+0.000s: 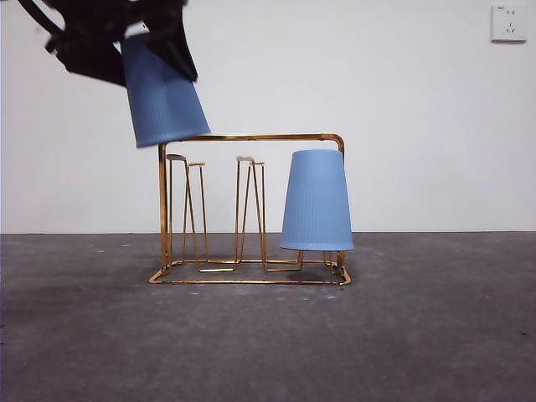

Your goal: Pick up cup 1,put cup 1 in the cup rack,pick up cup 2,put cup 2 in the cup rack

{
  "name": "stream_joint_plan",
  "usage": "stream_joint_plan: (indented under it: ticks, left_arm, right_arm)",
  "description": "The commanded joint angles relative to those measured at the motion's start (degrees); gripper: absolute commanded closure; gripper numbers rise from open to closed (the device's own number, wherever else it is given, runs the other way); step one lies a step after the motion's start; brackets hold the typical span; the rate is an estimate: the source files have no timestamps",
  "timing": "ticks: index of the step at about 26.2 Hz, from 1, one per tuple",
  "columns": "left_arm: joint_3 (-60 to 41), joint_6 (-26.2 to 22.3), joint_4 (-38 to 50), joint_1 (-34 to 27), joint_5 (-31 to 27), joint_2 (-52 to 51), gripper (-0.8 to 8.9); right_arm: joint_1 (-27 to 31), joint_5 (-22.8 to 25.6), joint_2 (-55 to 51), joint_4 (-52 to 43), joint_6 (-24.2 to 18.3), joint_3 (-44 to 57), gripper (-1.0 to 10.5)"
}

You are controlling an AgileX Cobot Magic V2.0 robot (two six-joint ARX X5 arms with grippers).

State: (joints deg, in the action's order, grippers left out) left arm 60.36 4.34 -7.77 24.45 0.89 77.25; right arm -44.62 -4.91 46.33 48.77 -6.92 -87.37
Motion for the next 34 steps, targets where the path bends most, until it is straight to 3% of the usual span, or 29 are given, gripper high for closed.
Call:
stream_joint_plan:
  ticks: [1, 15, 30, 33, 34]
  left_arm:
    - [-0.4, 0.3, 1.0, 0.2, -0.9, 1.7, 8.22]
    - [-0.4, 0.3, 3.1, 0.2, -1.2, 10.0, 8.22]
    - [-0.4, -0.5, 3.6, 1.4, -5.2, 18.5, 8.22]
    - [-0.4, -0.2, 3.0, 1.4, -5.1, 18.5, 8.04]
    - [-0.4, -0.1, 2.6, 1.4, -5.0, 18.5, 7.56]
  right_arm:
    - [0.0, 0.0, 0.0, 0.6, -0.2, 0.2, 7.6]
    - [0.0, 0.0, 0.0, 2.6, -0.5, 0.2, 7.6]
    - [0.0, 0.0, 0.0, 4.0, -0.7, 0.2, 7.6]
    - [0.0, 0.0, 0.0, 4.0, -0.7, 0.2, 7.6]
    - [0.0, 0.0, 0.0, 4.0, -0.7, 0.2, 7.6]
